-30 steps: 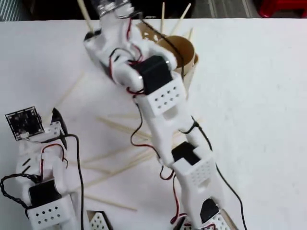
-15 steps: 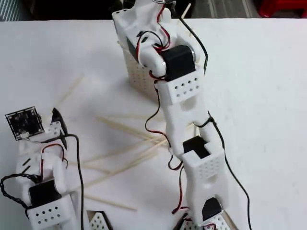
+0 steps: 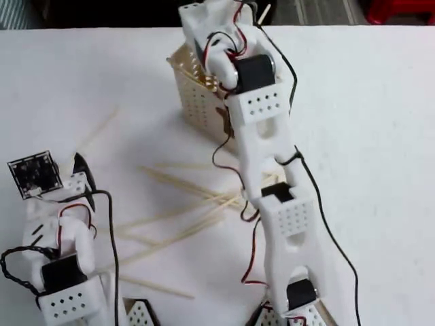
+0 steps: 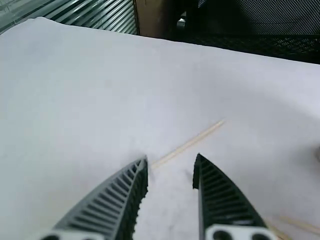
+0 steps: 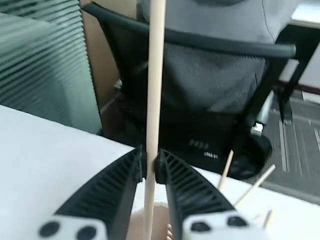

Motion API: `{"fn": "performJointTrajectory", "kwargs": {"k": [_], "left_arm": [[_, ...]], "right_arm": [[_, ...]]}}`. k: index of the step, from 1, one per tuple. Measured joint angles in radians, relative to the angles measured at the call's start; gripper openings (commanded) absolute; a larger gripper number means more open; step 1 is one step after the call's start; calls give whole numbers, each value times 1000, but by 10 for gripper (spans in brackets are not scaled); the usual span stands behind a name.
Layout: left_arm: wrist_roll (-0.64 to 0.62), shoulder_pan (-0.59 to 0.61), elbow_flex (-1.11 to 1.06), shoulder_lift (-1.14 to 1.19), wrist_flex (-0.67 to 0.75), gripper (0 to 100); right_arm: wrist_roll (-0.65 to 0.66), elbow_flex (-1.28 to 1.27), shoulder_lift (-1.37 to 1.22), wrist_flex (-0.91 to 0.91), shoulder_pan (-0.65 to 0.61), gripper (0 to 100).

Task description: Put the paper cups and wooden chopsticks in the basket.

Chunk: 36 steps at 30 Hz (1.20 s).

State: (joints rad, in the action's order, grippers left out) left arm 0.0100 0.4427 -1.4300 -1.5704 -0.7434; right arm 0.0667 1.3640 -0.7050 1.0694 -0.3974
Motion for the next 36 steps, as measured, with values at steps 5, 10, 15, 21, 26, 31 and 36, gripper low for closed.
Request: {"fn": "performJointTrajectory", "kwargs": {"k": [5, 10, 15, 21, 26, 31, 36], "left_arm": [[0, 0, 0, 0, 0, 162], [0, 0, -2, 0, 5, 162], [0, 0, -14, 0, 9, 162], [0, 0, -14, 0, 9, 162], [0, 0, -14, 0, 9, 162], [0, 0, -14, 0, 9, 162], [0, 0, -14, 0, 9, 162]], "right_arm": [[0, 0, -18, -5, 18, 22], [0, 0, -18, -2, 21, 109], [0, 0, -18, 71, 20, 118], [0, 0, -6, 135, 20, 98], [0, 0, 72, 229, 20, 29], [0, 0, 158, 411, -5, 36], [107, 0, 245, 620, -94, 46]]}}
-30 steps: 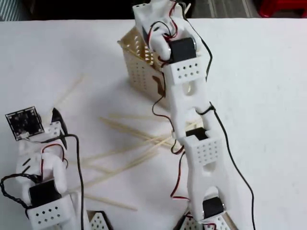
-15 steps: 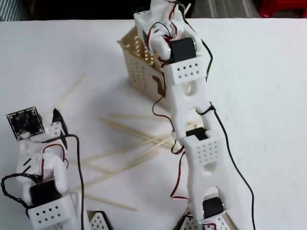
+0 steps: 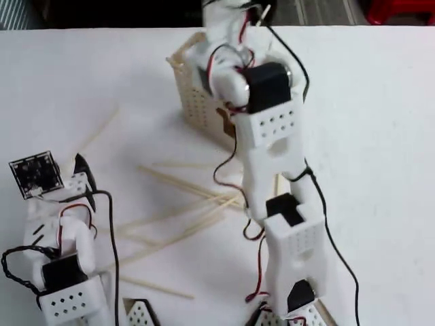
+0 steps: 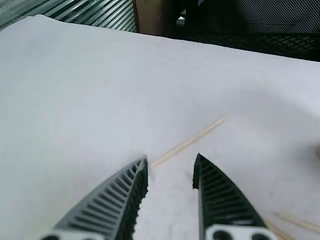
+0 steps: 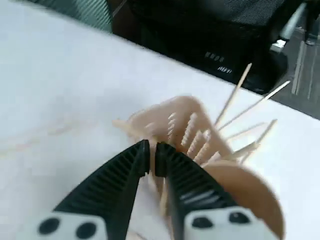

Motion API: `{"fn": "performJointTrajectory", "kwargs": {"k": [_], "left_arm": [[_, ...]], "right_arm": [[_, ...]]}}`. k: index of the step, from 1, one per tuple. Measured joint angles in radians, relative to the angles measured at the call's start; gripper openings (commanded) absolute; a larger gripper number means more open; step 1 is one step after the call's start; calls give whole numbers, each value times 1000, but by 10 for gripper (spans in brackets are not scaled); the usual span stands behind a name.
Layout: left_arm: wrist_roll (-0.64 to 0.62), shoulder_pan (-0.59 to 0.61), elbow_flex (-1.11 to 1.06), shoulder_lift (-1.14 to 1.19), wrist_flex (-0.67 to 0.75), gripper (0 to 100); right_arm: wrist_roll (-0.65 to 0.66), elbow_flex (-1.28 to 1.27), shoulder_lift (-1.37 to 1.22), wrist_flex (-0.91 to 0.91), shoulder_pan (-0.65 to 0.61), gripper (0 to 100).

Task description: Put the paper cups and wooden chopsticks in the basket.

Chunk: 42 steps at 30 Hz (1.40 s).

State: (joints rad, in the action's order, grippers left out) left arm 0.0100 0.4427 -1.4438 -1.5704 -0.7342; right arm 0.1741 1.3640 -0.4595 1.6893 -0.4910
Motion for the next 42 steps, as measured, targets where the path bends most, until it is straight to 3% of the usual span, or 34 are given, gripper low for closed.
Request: {"fn": "performJointTrajectory", "kwargs": {"k": [7, 10, 15, 19, 25, 31, 34, 42], "left_arm": [[0, 0, 0, 0, 0, 162], [0, 0, 0, 0, 0, 162], [0, 0, 0, 0, 0, 162], [0, 0, -2, 0, 0, 162], [0, 0, -2, 0, 0, 162], [0, 0, -2, 0, 0, 162], [0, 0, -2, 0, 0, 162], [0, 0, -2, 0, 0, 162]], "right_arm": [[97, -150, 95, 31, -68, 50], [110, -325, 173, 31, -118, 74], [110, -669, 310, 31, -193, 203], [110, -901, 328, 12, -199, 216], [110, -1234, 330, -212, -199, 216], [199, -1531, 330, -497, -227, 216], [207, -1588, 318, -591, -224, 216], [210, -1488, 77, -606, -226, 193]]}}
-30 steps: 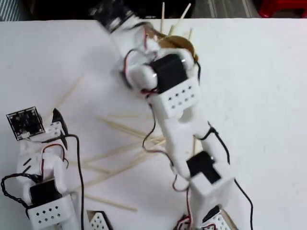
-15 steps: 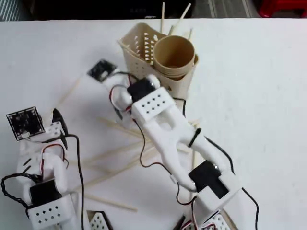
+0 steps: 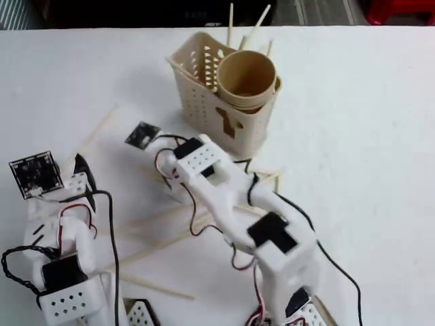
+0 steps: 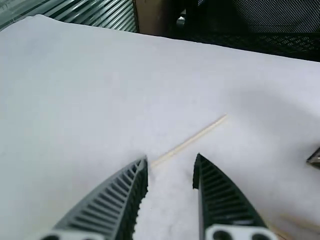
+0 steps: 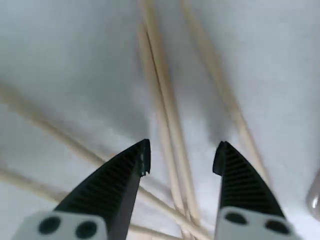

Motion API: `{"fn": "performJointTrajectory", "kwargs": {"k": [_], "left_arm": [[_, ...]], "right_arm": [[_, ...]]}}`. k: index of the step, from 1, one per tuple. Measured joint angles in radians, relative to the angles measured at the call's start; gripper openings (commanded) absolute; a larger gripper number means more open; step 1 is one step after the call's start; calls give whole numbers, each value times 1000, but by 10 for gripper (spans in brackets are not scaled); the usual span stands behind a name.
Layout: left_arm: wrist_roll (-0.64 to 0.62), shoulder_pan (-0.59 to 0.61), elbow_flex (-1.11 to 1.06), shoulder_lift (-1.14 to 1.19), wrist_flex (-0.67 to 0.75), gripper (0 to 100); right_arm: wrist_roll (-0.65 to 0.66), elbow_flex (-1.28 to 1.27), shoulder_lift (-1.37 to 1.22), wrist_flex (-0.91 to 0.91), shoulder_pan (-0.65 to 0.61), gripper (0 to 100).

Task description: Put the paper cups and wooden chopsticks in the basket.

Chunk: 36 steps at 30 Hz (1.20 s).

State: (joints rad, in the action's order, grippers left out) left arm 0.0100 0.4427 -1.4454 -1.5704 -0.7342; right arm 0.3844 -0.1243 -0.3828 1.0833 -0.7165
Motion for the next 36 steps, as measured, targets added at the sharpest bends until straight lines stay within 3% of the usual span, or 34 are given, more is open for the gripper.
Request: {"fn": "performJointTrajectory", "kwargs": {"k": [6, 18, 31, 36], "left_arm": [[0, 0, 0, 0, 0, 162], [0, 0, 0, 0, 0, 162], [0, 0, 0, 0, 0, 162], [0, 0, 0, 0, 0, 162]], "right_arm": [[-2, 60, -63, 2, 3, 18], [60, 77, -28, 66, -6, 17], [60, 77, 322, 130, -18, 17], [51, 77, 470, 61, -18, 17]]}}
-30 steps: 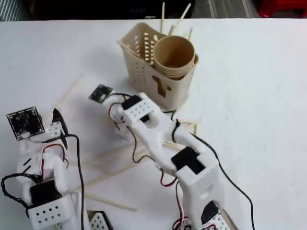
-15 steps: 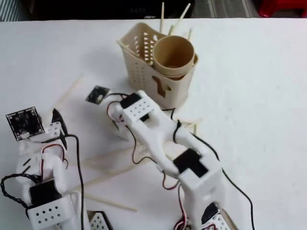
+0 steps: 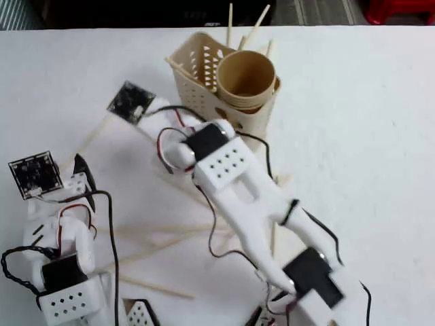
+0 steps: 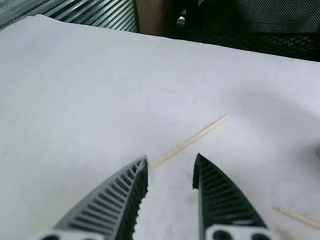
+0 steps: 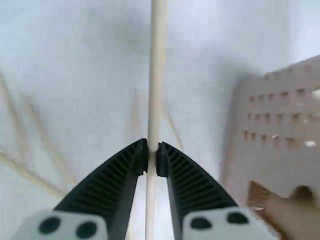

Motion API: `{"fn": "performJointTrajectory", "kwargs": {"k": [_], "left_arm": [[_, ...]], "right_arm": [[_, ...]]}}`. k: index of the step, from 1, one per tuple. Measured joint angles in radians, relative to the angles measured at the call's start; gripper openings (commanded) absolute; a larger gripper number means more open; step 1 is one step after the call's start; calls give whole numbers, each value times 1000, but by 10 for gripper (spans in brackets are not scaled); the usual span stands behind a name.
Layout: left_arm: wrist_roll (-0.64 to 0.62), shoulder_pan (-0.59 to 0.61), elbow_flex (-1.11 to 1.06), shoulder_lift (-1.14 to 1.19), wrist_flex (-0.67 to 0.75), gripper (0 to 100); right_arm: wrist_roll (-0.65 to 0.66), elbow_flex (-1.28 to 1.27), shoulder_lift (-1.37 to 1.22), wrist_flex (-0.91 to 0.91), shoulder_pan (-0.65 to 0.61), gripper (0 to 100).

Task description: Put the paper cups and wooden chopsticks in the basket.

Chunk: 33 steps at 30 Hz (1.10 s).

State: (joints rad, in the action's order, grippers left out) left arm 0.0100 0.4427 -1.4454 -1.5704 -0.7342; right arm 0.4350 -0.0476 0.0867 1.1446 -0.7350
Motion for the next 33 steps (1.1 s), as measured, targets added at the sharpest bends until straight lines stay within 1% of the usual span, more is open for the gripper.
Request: {"fn": "performJointTrajectory", "kwargs": {"k": [5, 9, 12, 16, 21, 23, 26, 30, 33], "left_arm": [[0, 0, 0, 0, 0, 162], [0, 0, 0, 0, 0, 162], [0, 0, 0, 0, 0, 162], [0, 0, 0, 0, 0, 162], [0, 0, 0, 0, 0, 162], [0, 0, 0, 0, 0, 162], [0, 0, 0, 0, 0, 162], [0, 0, 0, 0, 0, 162], [0, 0, 0, 0, 0, 162]], "right_arm": [[-120, -2, 158, -172, 0, 17], [-146, -2, 241, -358, 12, 17], [-150, -8, 252, -517, 51, 17], [-150, -123, 252, -783, 100, 17], [-150, -362, 252, -1191, 158, 17], [-150, -414, 250, -1297, 183, 17], [-150, -413, 230, -1349, 216, 17], [-187, -414, 140, -1358, 252, 23], [-209, -414, 84, -1358, 267, 80]]}}
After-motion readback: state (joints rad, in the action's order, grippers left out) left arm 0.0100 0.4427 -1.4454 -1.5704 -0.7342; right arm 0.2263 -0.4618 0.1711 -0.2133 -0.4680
